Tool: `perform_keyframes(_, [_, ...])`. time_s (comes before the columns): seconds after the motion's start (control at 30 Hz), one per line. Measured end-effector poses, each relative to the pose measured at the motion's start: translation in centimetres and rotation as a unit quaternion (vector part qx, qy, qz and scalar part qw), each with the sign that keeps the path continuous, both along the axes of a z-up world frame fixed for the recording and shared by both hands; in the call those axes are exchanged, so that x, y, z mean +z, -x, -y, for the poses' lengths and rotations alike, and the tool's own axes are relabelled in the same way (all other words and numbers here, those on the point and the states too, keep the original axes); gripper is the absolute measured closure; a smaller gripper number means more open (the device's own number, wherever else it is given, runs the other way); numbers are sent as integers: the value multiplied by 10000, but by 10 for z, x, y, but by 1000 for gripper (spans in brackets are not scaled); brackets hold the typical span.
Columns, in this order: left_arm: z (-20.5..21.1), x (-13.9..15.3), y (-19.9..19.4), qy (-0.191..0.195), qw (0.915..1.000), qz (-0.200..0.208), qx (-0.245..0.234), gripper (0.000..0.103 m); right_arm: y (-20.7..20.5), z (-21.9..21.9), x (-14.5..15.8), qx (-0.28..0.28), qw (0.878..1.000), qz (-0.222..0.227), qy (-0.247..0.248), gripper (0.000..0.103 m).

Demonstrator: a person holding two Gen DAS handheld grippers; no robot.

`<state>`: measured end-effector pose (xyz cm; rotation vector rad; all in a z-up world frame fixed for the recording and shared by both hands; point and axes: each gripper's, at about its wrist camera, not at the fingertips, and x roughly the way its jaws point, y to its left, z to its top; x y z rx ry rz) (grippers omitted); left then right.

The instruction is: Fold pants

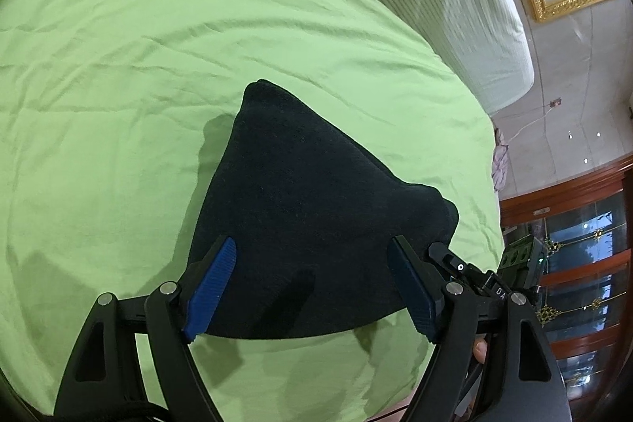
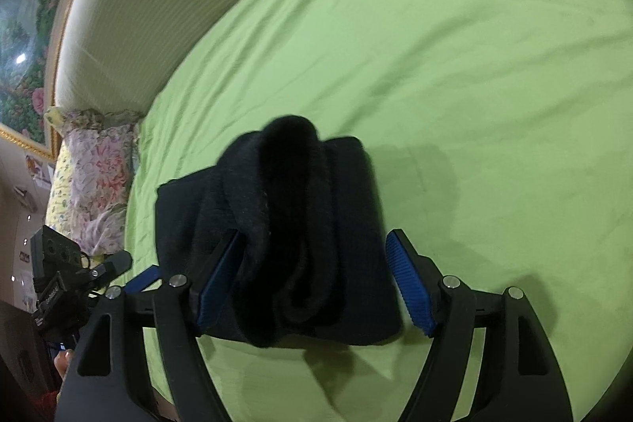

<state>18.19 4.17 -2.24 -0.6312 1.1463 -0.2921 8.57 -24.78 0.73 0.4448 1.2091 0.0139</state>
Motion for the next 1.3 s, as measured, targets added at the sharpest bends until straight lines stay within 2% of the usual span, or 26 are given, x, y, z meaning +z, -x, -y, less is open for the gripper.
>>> perform_keyframes(0.43, [-8,-15,-13,-245,9996,-116,55,22,-3,4,-14,135,9996,-220,93,30])
perform_keyframes(0.6, [-15,-31,-21,-203,9990,-375,116,22,-6,1,-18,209,9994,-266,-43,43])
perform_keyframes(0.7, [-13,-38,-21,-194,9988,-437,117,22,-7,2,-19,312,9991,-294,-39,46])
perform_keyframes(0.87, [-10,-47,-26,-276,9984,-486,93,22,-6,11,-23,352,9984,-294,-316,48])
perform_keyframes(0.97, [-6,-48,-32,-266,9984,-498,53,32,-6,10,-23,396,9984,-281,-306,49])
perform_keyframes(1.3, [-1,-35,-26,-369,9989,-249,-127,60,-4,0,-12,542,9981,-141,-257,62])
